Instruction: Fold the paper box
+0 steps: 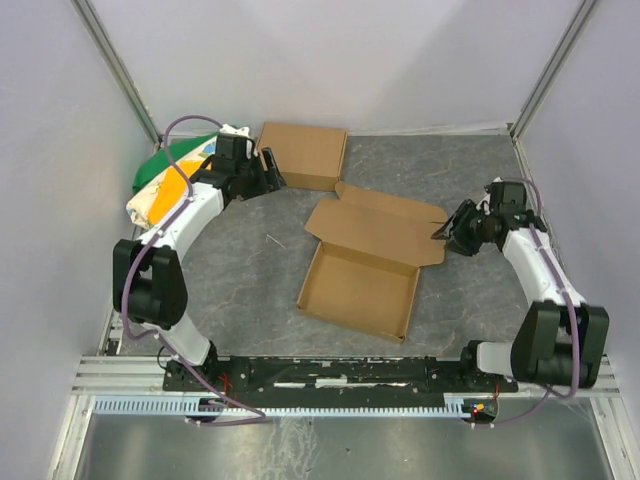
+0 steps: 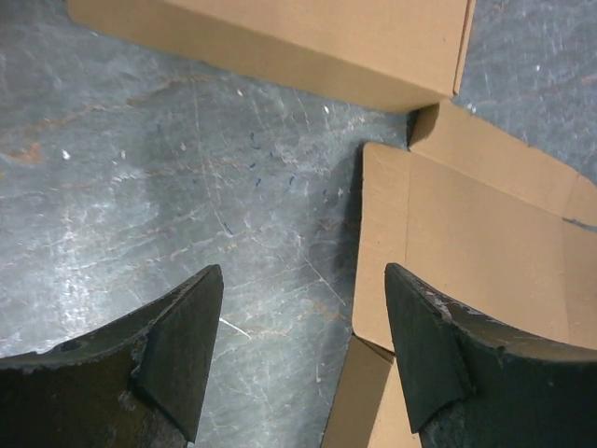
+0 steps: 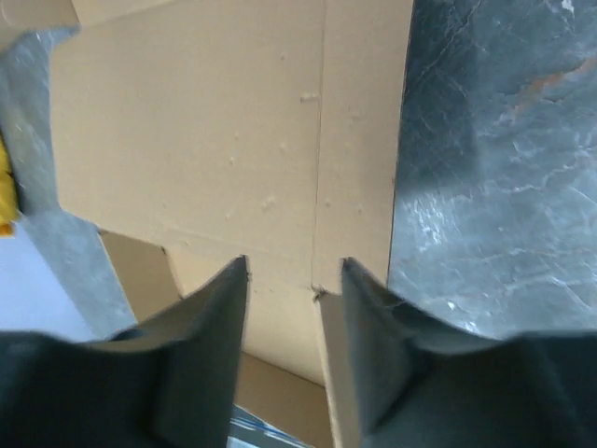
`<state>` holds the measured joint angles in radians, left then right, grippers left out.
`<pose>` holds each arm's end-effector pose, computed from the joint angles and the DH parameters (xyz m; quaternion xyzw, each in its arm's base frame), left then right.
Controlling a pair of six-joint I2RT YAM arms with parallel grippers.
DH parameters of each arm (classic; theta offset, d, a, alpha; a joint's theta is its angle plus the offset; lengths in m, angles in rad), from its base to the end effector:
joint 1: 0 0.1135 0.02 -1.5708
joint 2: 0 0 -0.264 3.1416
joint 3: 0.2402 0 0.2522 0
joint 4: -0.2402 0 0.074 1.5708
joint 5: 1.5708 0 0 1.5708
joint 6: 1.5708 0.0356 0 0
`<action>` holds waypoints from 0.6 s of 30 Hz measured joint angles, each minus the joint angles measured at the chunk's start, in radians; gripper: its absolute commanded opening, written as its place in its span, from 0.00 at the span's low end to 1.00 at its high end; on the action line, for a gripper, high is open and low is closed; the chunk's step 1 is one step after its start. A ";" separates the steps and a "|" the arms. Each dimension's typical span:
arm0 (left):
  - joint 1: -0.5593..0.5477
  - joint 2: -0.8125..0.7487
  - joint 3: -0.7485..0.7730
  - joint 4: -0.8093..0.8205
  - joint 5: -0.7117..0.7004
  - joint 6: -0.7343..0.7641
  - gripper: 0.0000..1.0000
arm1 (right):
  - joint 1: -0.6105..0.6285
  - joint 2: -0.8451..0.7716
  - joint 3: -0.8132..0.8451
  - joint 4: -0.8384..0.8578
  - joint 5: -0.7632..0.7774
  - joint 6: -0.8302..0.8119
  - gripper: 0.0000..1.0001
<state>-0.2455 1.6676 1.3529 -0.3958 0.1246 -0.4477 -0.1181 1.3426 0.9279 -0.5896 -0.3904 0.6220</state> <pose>0.3674 -0.0966 0.2862 -0.0657 0.9051 -0.1946 0.3722 0.2658 -0.0179 0.2367 0.2901 0.8978 0.2487 0.2191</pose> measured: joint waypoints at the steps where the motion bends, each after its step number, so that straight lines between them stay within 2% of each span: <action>1: 0.002 0.000 -0.013 0.004 0.011 0.000 0.76 | 0.005 -0.034 -0.013 -0.014 0.006 0.005 0.72; 2: 0.000 0.000 -0.020 0.009 0.018 0.000 0.76 | 0.009 -0.071 -0.020 -0.021 0.015 0.008 0.81; 3: -0.006 0.002 -0.028 0.018 0.026 0.000 0.76 | 0.013 -0.100 -0.023 -0.025 0.027 0.009 0.84; 6: -0.022 0.025 -0.036 0.036 0.056 0.000 0.74 | 0.013 -0.151 -0.022 -0.023 0.065 0.001 0.85; 11: -0.039 0.113 -0.034 0.033 0.084 0.001 0.63 | 0.010 -0.054 -0.026 -0.023 0.118 -0.010 0.79; 18: -0.048 0.193 -0.034 0.031 0.097 0.001 0.62 | 0.010 0.041 -0.093 0.047 0.085 -0.008 0.68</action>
<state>-0.2932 1.8606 1.3193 -0.3645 0.2218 -0.4465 -0.1078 1.3834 0.8352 -0.5426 -0.3058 0.6144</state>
